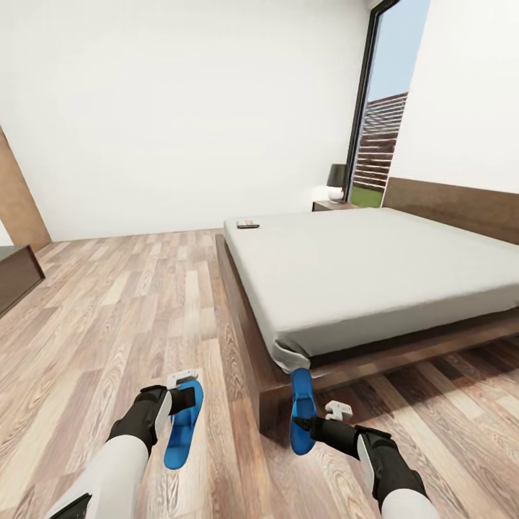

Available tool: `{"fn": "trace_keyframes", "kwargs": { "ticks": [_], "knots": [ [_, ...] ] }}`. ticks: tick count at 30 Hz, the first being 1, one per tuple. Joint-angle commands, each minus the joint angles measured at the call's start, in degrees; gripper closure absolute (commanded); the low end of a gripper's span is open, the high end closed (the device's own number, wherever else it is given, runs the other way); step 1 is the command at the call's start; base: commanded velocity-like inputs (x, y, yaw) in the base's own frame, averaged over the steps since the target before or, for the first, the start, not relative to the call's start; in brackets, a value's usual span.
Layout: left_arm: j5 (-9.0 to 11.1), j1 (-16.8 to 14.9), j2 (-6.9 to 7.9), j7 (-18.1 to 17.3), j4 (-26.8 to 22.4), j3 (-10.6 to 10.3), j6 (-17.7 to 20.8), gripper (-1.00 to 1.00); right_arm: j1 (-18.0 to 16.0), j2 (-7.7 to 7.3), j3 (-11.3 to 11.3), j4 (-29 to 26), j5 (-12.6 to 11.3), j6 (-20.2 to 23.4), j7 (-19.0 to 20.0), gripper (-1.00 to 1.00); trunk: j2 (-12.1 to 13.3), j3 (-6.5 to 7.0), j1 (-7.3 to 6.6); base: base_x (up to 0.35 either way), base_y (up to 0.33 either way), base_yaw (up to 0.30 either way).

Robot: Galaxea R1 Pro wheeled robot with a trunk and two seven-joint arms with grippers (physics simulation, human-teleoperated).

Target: In the bedroom, move the book from the bed onto either nightstand, and place the two sandals side by side next to the bed.

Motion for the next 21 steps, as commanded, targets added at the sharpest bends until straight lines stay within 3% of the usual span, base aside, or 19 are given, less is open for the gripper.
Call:
{"fn": "trace_keyframes", "kwargs": {
  "ticks": [1,6,21],
  "knots": [
    [-0.51,-0.05,-0.08,-0.54,-0.15,0.45,0.26,1.00,-0.07,0.07,-0.48,-0.11,0.37,0.36,0.56,1.00,-0.03,-0.06,0.00,0.111,-0.110,0.002],
    [-0.18,-0.05,-0.08,-0.51,-0.15,0.45,0.26,1.00,-0.07,0.05,-0.47,-0.11,0.36,0.36,0.53,1.00,-0.03,-0.06,0.00,0.114,-0.111,0.041],
    [-0.11,-0.05,-0.08,-0.50,-0.15,0.43,0.26,1.00,-0.07,0.08,-0.46,-0.11,0.36,0.36,0.50,1.00,-0.03,-0.06,0.00,0.044,-0.162,0.165]
  ]
}}
